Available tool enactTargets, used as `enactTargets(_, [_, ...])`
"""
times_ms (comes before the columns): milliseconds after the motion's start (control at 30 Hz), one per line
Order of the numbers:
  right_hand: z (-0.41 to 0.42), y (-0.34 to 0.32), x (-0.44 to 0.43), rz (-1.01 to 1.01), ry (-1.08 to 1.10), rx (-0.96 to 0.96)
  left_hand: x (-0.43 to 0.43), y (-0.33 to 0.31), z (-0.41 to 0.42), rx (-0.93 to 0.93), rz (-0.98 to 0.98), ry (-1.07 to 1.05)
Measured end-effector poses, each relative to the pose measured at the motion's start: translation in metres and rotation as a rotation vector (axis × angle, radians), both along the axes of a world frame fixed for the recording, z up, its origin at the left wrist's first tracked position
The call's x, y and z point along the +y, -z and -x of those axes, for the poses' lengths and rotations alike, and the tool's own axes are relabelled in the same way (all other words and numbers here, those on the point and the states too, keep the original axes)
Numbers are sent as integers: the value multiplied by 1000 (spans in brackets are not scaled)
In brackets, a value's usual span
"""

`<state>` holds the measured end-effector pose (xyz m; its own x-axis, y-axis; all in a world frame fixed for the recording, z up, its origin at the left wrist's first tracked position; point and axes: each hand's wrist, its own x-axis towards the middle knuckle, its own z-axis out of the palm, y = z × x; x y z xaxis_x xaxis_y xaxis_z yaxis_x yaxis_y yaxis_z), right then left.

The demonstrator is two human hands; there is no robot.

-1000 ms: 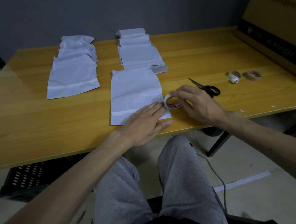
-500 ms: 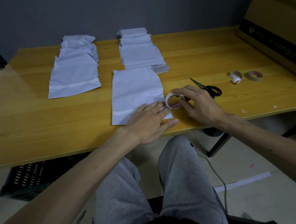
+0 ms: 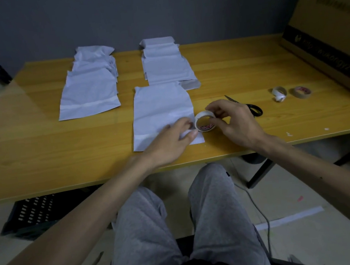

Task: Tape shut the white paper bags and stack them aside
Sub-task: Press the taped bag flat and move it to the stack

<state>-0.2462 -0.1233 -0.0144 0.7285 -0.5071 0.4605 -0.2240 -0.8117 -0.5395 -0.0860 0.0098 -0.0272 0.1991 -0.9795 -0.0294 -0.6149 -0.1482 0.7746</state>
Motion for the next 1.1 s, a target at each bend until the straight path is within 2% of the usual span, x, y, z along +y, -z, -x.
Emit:
enactTargets(33, [-1, -2, 1, -12, -11, -4, -1, -4, 0, 67, 27, -33])
enactTargets(200, [-11, -19, 3, 49, -1, -72, -15, -29, 1, 94, 193, -96])
enactTargets(300, [-15, -30, 2, 72, -49, -26, -21, -35, 1, 61, 285, -188])
enactTargets(400, [-11, -29, -3, 42, -52, -2, -24, -37, 1, 66, 295, -228])
enactTargets(467, [-3, -23, -14, 57, 80, 65, -26, -37, 1, 85, 276, -251])
enactTargets(567, [17, -15, -40, 80, 446, 370, -30, -37, 3, 103, 276, -271])
enactTargets(633, [30, -11, -49, 66, 571, 539, -32, -38, 6, 99, 290, -277])
enactTargets(700, [38, -9, -51, 86, 606, 612, -35, -41, 8, 93, 295, -282])
enactTargets(767, [42, -9, -52, 63, 593, 595, -40, -44, 10, 84, 283, -281])
enactTargets(867, [41, -18, -56, -69, 592, 560, -45, -46, 14, 57, 273, -271])
enactTargets(967, [38, -28, -58, -173, 574, 644, -49, -48, 15, 30, 279, -277])
enactTargets(1100, [32, -37, -53, -144, 531, 729, -53, -48, 15, 17, 274, -295])
